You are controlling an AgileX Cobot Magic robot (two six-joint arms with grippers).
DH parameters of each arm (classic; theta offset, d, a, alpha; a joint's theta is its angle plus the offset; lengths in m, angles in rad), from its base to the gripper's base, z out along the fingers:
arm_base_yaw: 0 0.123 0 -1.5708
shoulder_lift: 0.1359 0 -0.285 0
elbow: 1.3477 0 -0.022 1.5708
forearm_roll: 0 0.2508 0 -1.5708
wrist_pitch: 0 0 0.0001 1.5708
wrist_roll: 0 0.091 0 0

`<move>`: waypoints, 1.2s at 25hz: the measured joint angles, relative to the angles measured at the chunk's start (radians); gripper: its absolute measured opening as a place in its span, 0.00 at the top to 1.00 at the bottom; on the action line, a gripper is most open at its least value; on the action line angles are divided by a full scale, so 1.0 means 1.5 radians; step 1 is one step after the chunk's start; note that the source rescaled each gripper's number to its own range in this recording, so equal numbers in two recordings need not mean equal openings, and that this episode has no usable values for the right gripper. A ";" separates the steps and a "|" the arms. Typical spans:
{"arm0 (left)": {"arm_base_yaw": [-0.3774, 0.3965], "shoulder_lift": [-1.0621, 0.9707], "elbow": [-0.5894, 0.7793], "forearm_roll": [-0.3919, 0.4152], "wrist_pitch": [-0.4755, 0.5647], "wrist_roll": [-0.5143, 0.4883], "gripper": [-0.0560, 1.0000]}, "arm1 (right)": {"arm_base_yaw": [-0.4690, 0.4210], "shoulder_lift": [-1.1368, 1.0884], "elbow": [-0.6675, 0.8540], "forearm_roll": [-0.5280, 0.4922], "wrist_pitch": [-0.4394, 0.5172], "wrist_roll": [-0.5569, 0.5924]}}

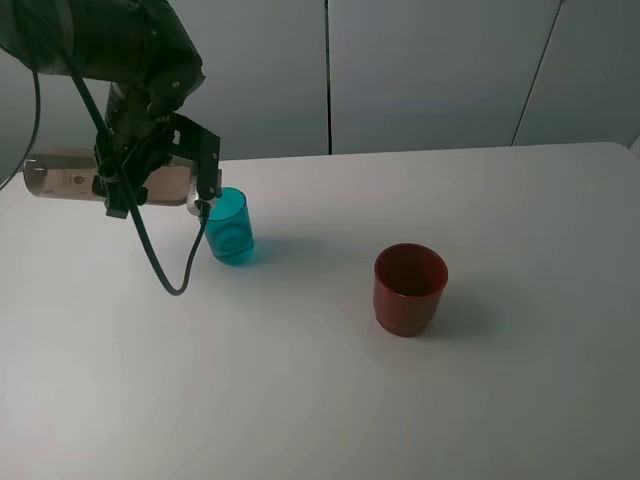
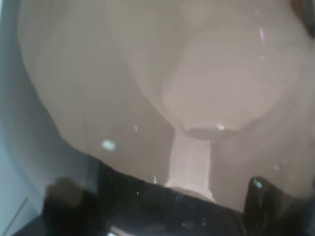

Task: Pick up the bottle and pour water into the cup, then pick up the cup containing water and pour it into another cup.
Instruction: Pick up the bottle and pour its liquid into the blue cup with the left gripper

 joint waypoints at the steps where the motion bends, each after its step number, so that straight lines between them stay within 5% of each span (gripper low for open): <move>1: -0.003 0.000 0.000 0.002 0.000 0.003 0.92 | 0.000 0.000 0.000 0.000 0.000 0.000; 30: -0.022 0.000 -0.002 0.041 0.001 0.037 0.92 | 0.000 0.000 0.000 0.000 0.000 0.000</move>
